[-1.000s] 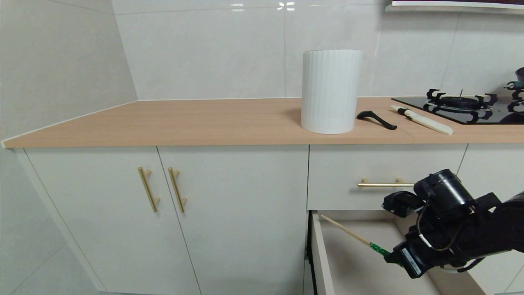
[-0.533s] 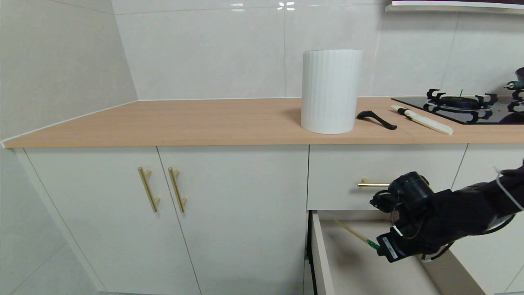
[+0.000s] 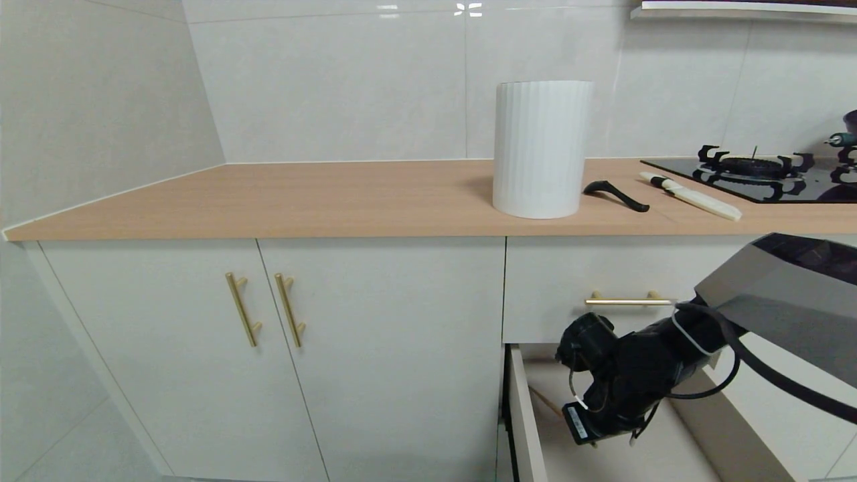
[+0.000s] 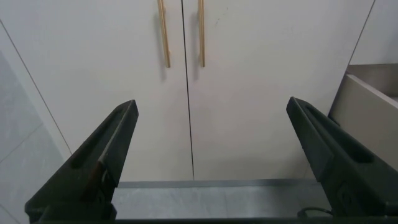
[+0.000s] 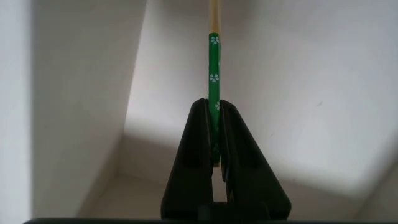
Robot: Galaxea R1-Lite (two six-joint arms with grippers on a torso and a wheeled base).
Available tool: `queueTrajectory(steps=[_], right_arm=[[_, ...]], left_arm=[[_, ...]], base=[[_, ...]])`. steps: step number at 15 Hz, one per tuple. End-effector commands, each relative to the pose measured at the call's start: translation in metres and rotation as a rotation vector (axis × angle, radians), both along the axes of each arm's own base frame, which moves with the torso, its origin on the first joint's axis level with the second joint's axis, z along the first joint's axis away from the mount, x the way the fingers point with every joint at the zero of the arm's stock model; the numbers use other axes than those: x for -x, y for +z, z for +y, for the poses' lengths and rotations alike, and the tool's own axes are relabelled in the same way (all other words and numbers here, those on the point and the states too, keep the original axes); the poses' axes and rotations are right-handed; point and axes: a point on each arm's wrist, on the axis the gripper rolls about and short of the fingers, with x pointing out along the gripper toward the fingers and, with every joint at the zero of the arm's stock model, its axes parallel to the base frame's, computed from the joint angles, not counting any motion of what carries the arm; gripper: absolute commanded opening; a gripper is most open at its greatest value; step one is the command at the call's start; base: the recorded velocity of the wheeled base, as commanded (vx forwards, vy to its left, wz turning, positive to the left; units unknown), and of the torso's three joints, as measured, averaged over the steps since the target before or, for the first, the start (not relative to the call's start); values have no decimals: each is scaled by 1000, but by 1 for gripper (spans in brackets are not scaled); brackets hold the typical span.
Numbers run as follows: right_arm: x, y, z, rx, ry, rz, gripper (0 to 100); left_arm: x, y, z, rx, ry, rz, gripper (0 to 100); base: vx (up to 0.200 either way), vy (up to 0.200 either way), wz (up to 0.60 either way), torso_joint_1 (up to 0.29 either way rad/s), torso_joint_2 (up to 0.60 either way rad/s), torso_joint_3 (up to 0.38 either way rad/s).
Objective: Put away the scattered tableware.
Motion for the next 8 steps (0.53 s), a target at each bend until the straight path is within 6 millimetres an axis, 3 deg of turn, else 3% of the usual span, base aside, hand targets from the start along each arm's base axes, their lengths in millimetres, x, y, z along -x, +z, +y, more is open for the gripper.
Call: queueTrajectory(steps=[1, 8], right_arm=[[4, -11, 7, 21, 17, 28, 0], [6, -12, 8, 40, -1, 32, 0]], left_arm=[[0, 0, 0, 0, -1, -1, 100], [0, 0, 0, 0, 1, -1, 100]], base=[[0, 0, 0, 0, 0, 0], [0, 0, 0, 0, 0, 0]])
